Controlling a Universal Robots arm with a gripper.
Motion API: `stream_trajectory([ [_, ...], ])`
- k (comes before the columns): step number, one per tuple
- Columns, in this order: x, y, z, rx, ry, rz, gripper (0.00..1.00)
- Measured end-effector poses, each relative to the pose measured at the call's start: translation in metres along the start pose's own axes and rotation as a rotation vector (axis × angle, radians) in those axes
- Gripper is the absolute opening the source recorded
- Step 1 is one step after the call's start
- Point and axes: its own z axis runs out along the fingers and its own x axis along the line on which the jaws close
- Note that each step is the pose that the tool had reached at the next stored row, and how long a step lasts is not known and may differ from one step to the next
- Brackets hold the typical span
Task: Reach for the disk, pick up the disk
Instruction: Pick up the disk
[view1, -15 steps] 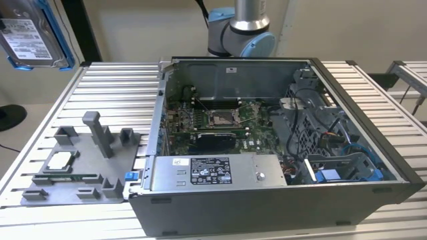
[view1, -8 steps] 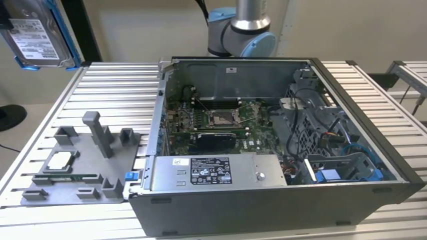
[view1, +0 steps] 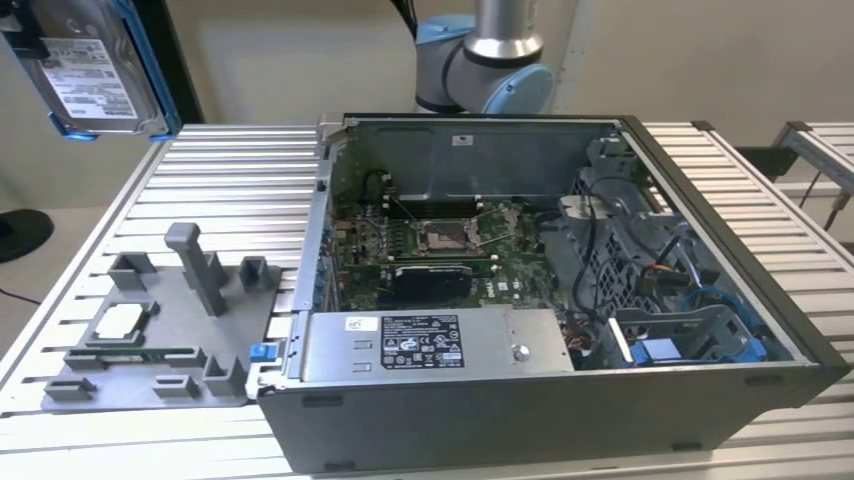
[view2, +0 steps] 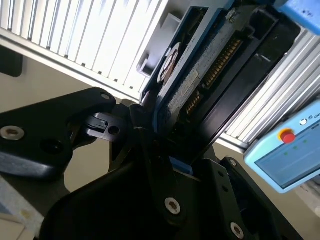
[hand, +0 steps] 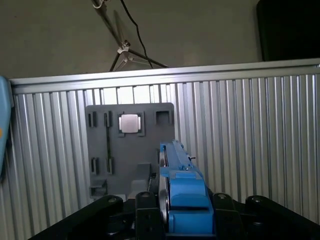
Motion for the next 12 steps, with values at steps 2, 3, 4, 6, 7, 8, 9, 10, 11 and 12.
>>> stream_trajectory([
  [2, -0.0004, -0.0044, -0.0001, -0.0002, 0.0, 0.0, 0.0],
  [3, -0.0006, -0.0067, -0.0001, -0.0002, 0.0, 0.0, 0.0],
  [4, -0.0008, -0.0092, -0.0001, -0.0003, 0.0, 0.0, 0.0],
  [6, -0.0013, -0.0139, -0.0001, -0.0004, 0.0, 0.0, 0.0],
  [7, -0.0015, -0.0165, -0.0002, -0.0006, 0.0001, 0.0, 0.0],
  [8, -0.0017, -0.019, -0.0003, -0.0007, 0.0001, 0.0, 0.0],
  [9, -0.0019, -0.0214, -0.0002, -0.0008, 0.0001, 0.0, 0.0],
  [10, -0.0022, -0.024, -0.0003, -0.001, 0.0001, 0.0, 0.0],
  [11, -0.0024, -0.0266, -0.0003, -0.0011, 0.0001, 0.0, 0.0],
  [12, -0.0026, -0.0291, -0.0003, -0.0012, 0.0001, 0.0, 0.0],
])
